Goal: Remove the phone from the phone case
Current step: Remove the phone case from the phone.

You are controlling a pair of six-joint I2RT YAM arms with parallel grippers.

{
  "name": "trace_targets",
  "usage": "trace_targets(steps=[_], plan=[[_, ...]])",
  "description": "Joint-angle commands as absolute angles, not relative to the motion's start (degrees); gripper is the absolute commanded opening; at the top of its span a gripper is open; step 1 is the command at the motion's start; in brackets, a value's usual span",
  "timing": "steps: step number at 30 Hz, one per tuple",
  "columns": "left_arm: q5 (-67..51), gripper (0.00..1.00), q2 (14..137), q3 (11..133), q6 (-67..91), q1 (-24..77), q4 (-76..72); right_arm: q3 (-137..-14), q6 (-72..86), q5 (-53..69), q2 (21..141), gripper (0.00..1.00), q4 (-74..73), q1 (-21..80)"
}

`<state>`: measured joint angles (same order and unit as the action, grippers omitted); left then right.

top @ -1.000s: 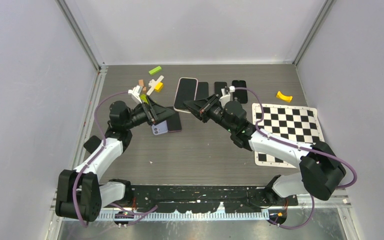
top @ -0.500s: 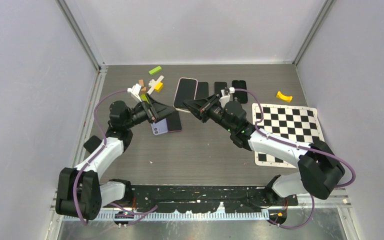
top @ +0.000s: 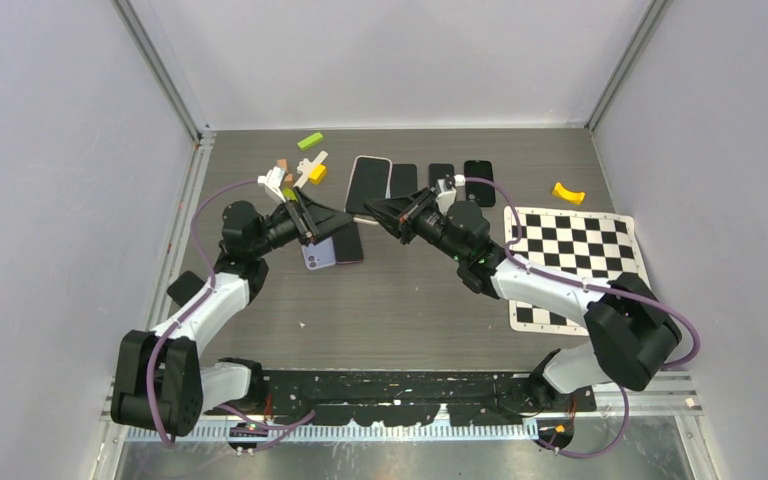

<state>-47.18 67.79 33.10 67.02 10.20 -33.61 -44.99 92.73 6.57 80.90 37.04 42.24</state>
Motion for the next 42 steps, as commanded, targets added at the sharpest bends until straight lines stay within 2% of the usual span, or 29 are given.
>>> trace_targets(steps=[1,4,9,11,13,14,15,17,21,24,30,32,36,42], plan=[[-44.54,0.61,69.29,35.95,67.68,10.55,-35.95,-48.73,95.65,10.76,81.66,0.01,50.51,42.63],[-44.59,0.56,70.97,36.31,69.15,10.55,-37.62,-49.47,96.48,12.44,83.06,0.01,52.66,42.55],[-44.30,0.55,73.95,36.08,74.81,10.56,-44.19,-49.55,97.22,12.97,84.07,0.01,53.80,42.63],[-44.31,0.50,75.25,35.91,76.59,10.55,-46.90,-49.25,97.52,13.00,84.48,0.01,54.32,42.63],[-44.38,0.37,76.33,36.00,77.15,10.55,-48.34,-48.79,97.59,12.94,84.80,0.01,54.72,42.63],[-44.45,0.25,76.95,35.93,77.21,10.55,-48.46,-48.54,97.41,12.82,84.85,0.01,54.78,42.63],[-44.40,0.19,77.18,35.82,77.10,10.55,-48.49,-48.35,97.22,12.82,84.82,0.01,54.94,42.54],[-43.83,0.01,77.94,35.45,76.89,10.59,-48.56,-47.85,96.03,13.61,84.43,0.01,55.01,42.37],[-41.54,0.00,79.19,34.60,74.64,10.72,-46.15,-46.83,91.57,16.89,81.45,0.01,53.46,42.22],[-38.62,0.00,79.40,35.74,68.90,11.60,-35.99,-45.39,85.42,19.51,77.80,0.01,49.79,42.17],[-28.64,0.00,80.39,41.47,59.46,16.54,-13.61,-41.59,71.42,17.78,63.94,0.01,28.38,42.08],[-26.84,0.00,81.76,42.69,58.57,18.88,-11.54,-41.19,67.18,12.64,60.65,0.01,13.46,41.55],[-24.74,0.00,85.27,44.04,58.67,23.58,-9.49,-39.73,62.70,6.97,57.16,0.00,-0.52,38.72],[-19.85,0.00,90.77,45.11,62.33,28.08,-4.93,-35.27,62.31,9.87,58.86,0.00,-2.30,32.10]])
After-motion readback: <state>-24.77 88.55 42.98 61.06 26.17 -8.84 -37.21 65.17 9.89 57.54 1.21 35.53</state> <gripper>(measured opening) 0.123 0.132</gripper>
